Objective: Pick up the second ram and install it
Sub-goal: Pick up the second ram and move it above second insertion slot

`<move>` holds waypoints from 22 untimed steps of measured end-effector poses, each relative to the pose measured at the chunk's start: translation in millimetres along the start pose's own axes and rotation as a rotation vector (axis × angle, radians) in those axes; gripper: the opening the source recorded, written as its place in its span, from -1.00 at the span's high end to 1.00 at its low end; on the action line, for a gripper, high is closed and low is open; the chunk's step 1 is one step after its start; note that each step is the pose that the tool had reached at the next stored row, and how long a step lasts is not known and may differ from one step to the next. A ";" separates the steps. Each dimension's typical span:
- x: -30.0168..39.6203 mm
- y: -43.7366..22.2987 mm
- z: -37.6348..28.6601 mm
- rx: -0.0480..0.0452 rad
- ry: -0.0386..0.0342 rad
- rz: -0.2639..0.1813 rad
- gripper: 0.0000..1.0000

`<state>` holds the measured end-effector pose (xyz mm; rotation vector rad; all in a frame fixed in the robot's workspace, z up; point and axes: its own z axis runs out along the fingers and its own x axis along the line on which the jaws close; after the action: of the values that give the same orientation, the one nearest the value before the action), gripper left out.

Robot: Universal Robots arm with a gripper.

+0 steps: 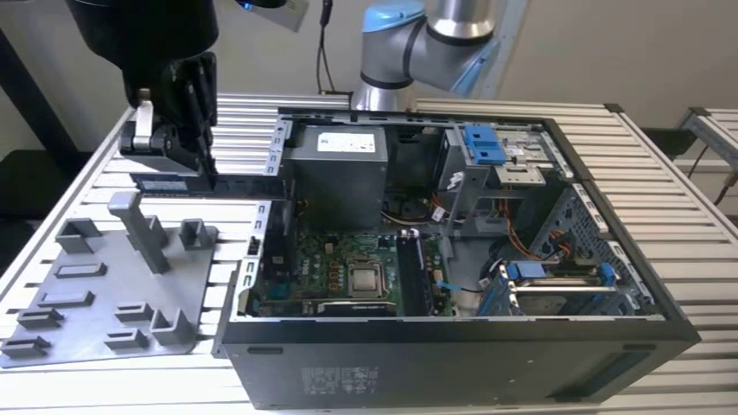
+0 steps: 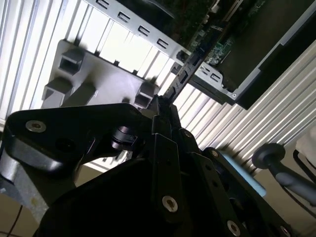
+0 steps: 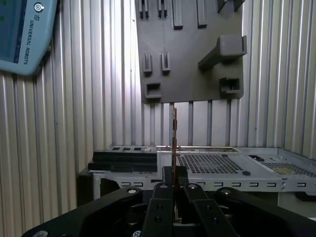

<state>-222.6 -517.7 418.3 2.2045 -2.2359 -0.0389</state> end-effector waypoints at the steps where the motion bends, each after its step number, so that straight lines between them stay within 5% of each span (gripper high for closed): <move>1: 0.0 -1.5 0.0 -0.0001 0.0000 0.000 0.72; 22: -0.9 -61.6 -1.2 -0.0007 0.0001 0.000 0.72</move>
<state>-161.0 -517.7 418.3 2.2041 -2.2354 -0.0396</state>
